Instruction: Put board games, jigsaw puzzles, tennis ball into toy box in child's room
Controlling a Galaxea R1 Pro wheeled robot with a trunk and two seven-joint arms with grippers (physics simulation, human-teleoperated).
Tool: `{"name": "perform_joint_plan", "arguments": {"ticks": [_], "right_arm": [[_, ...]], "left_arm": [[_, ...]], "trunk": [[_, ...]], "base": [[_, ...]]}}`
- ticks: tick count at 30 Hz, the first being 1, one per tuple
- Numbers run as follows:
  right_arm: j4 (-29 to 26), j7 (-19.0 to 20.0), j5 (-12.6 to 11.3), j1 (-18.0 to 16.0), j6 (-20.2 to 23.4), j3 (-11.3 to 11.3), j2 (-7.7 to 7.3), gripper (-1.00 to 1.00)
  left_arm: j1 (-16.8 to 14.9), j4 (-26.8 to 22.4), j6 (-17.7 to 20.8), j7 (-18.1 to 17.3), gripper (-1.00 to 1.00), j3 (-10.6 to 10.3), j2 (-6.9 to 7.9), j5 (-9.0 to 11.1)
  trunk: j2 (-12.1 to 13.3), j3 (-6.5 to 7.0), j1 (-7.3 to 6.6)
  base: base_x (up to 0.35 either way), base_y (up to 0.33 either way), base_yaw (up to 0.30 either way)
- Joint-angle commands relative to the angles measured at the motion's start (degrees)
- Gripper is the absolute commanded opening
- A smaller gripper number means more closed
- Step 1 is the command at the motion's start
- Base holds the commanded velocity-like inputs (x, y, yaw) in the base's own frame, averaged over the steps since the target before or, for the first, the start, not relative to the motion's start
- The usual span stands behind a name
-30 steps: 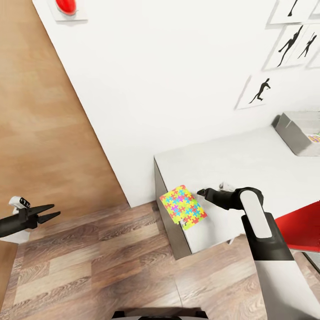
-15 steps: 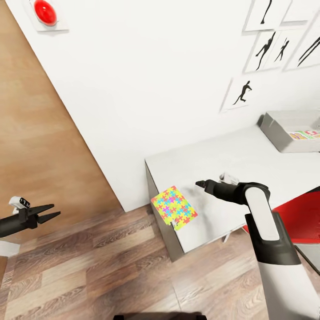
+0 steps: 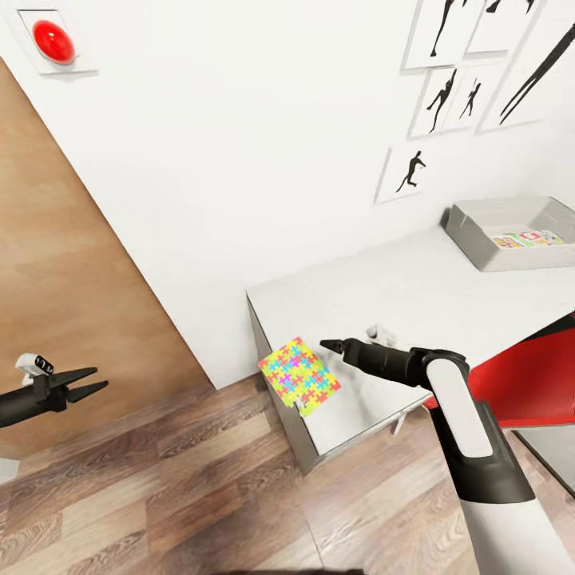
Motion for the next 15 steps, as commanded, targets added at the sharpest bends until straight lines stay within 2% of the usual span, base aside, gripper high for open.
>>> {"name": "perform_joint_plan", "arguments": {"ticks": [1,2,5,6,8,9,11,12,15], "right_arm": [[0.0,2.1,-0.5,0.7,0.1,-0.2,-0.11,1.00],[0.0,7.6,-0.4,2.4,0.0,-1.0,-0.20,1.00],[-0.1,15.7,-0.4,5.3,-0.2,-2.4,-0.26,1.00],[-0.1,20.8,-0.4,7.4,-0.3,-3.3,-0.28,1.00],[-0.1,25.5,-0.4,9.7,-0.3,-4.0,-0.30,1.00],[-0.1,29.8,-0.4,12.3,-0.4,-4.4,-0.31,1.00],[-0.1,33.7,-0.4,14.7,-0.5,-4.8,-0.31,1.00],[-0.1,37.3,-0.3,17.0,-0.6,-5.0,-0.30,1.00],[-0.1,41.5,-0.2,20.0,-1.7,-5.2,-0.30,1.00]], "left_arm": [[0.0,0.2,0.6,-0.2,1.00,-0.2,0.04,0.2],[0.0,0.4,0.6,-0.2,1.00,-0.2,0.04,0.2],[0.0,0.5,0.6,-0.3,1.00,-0.2,0.03,0.2],[0.0,0.6,0.5,-0.3,1.00,-0.2,0.03,0.2],[0.0,0.7,0.5,-0.3,1.00,-0.2,0.03,0.2],[0.0,0.7,0.4,-0.3,1.00,-0.2,0.03,0.1],[0.0,0.7,0.4,-0.3,1.00,-0.2,0.03,0.1],[0.0,0.8,0.4,-0.2,1.00,-0.2,0.03,0.1],[0.0,0.8,0.4,-0.1,1.00,-0.2,0.03,0.2]], "trunk": [[-0.1,0.00,0.04],[-0.1,0.09,0.04],[-0.1,0.35,0.04],[-0.1,0.44,0.04],[-0.1,0.62,0.04],[-0.1,0.71,0.04],[-0.1,0.88,0.04],[-0.1,0.97,0.04],[-0.1,1.24,0.04]], "base": [[0.000,0.000,-0.096],[0.000,0.000,-0.093],[0.000,0.000,-0.092],[0.000,0.000,-0.090],[0.000,0.000,-0.088],[0.000,0.000,-0.086],[0.000,0.000,-0.084],[0.000,0.000,-0.081],[0.000,0.000,-0.063]]}}
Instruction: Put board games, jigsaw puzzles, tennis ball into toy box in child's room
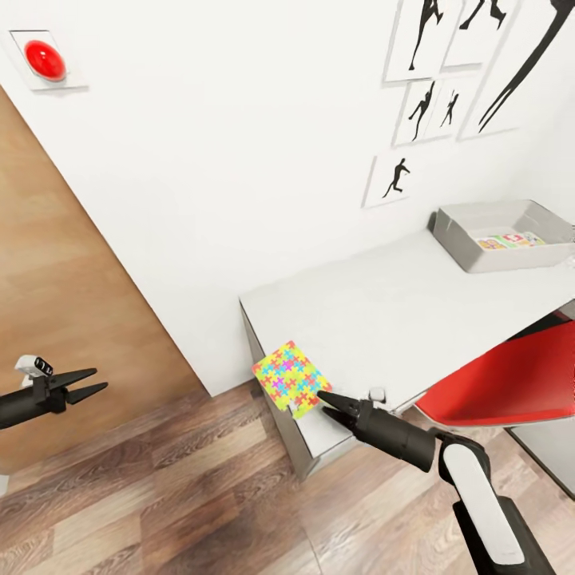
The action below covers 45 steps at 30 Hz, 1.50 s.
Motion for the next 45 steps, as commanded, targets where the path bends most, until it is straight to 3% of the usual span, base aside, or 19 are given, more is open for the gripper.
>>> {"name": "perform_joint_plan", "arguments": {"ticks": [1,8,18,26,33,45], "right_arm": [[0.0,2.3,0.6,1.4,-1.3,-0.1,-0.03,1.00],[0.0,5.6,0.8,3.7,-6.8,-0.1,-0.11,1.00],[0.0,7.3,0.9,4.1,-11.4,0.6,0.25,1.00],[0.0,11.7,2.0,4.1,-12.7,0.5,0.10,1.00],[0.0,12.4,2.5,4.2,-12.9,0.5,0.09,1.00],[0.0,12.6,2.6,4.2,-14.7,0.5,-0.05,1.00]], "left_arm": [[0.0,0.0,0.6,-0.2,1.00,-0.2,0.04,0.1],[0.0,0.0,0.6,-0.5,1.00,-0.3,-0.24,0.3],[0.0,0.0,0.6,-0.5,1.00,-0.5,-1.40,0.4],[0.0,-0.3,0.9,0.1,1.00,-0.3,-4.17,0.1],[0.0,0.0,0.1,1.9,1.00,-0.5,-8.28,-0.1],[0.0,0.0,-0.7,5.3,1.00,-0.5,-10.22,-0.2]], "trunk": [[-0.1,0.01,0.04],[-0.1,0.63,0.04],[-0.1,1.53,0.04],[-0.1,2.24,0.04],[-0.1,2.87,0.04],[-0.1,3.95,0.04]], "base": [[0.000,0.000,-0.033],[0.000,0.000,-0.035],[0.000,0.000,-0.065],[0.000,0.000,-0.075],[0.000,0.000,-0.078],[0.000,0.000,-0.065]]}}
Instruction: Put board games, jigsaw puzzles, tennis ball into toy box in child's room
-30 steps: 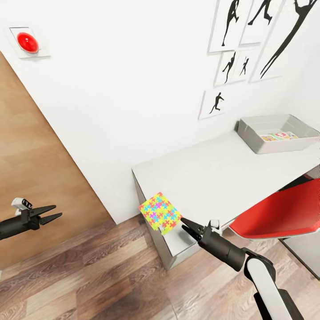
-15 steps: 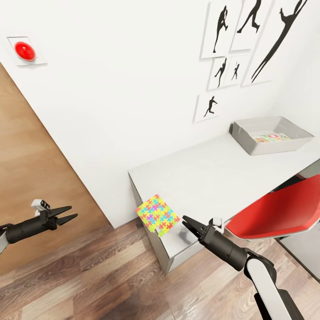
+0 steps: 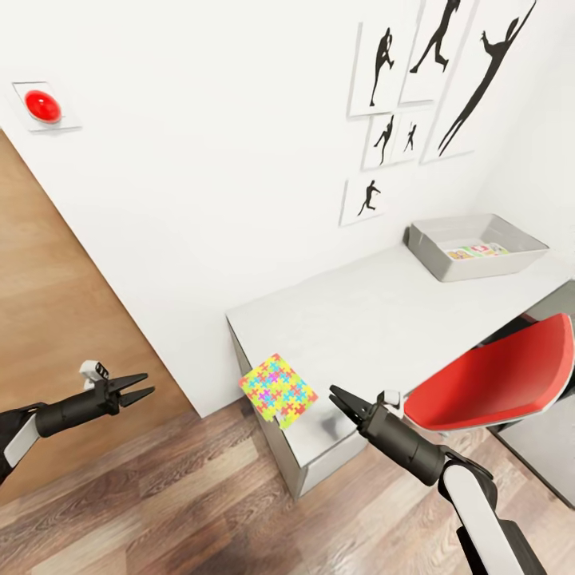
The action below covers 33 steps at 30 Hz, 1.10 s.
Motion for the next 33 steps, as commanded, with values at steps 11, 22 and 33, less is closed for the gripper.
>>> {"name": "perform_joint_plan", "arguments": {"ticks": [11,22,33], "right_arm": [[0.0,-0.1,-0.3,0.0,-0.2,0.1,-0.01,1.00],[0.0,-0.1,-0.3,0.0,-0.3,0.1,0.30,1.00],[0.0,-0.1,-0.3,0.0,-0.4,0.2,0.45,1.00]], "left_arm": [[0.0,0.0,0.6,0.9,1.00,-0.3,-1.31,0.1],[0.0,0.0,0.5,14.9,1.00,-0.3,-8.21,0.2],[0.0,0.0,-1.1,19.5,1.00,-0.3,-11.50,0.4]], "trunk": [[-0.1,0.91,0.03],[-0.1,1.92,0.03],[-0.1,2.88,0.03]], "base": [[0.000,0.000,-0.007],[0.000,0.000,0.000],[0.000,0.000,0.000]]}}
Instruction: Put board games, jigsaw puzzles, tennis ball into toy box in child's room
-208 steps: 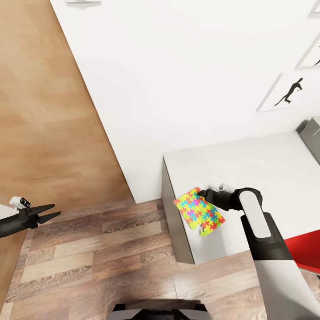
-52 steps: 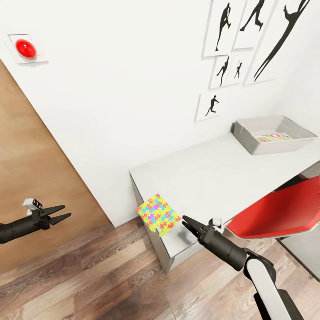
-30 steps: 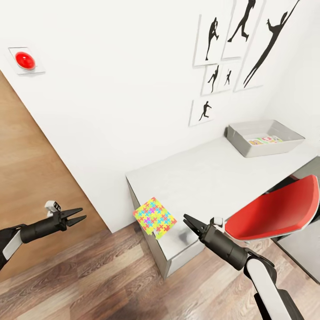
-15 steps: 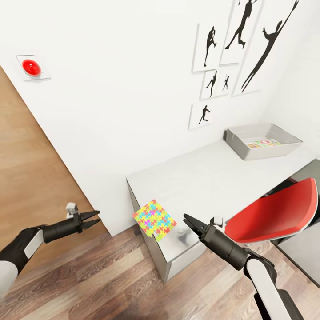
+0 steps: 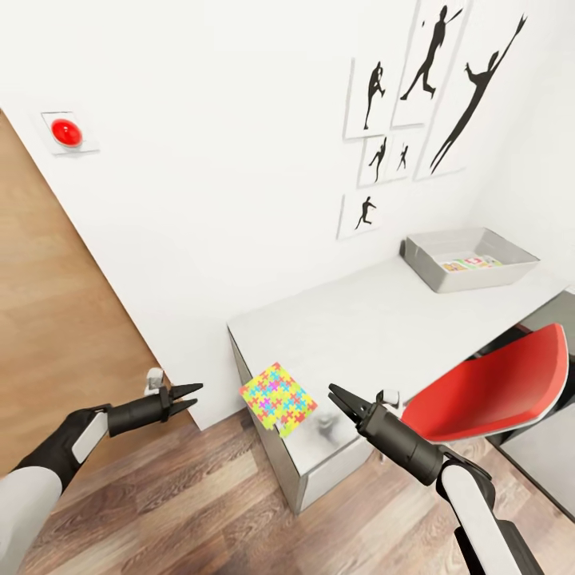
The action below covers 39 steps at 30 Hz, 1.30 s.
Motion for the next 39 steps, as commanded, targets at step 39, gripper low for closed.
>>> {"name": "perform_joint_plan", "arguments": {"ticks": [39], "right_arm": [[0.0,-0.1,3.3,0.0,0.2,0.7,0.23,1.00]], "left_arm": [[0.0,0.1,-0.5,-1.4,1.00,0.0,-2.53,1.2]], "trunk": [[-0.1,1.94,0.03]], "base": [[0.000,0.000,-0.015]]}}
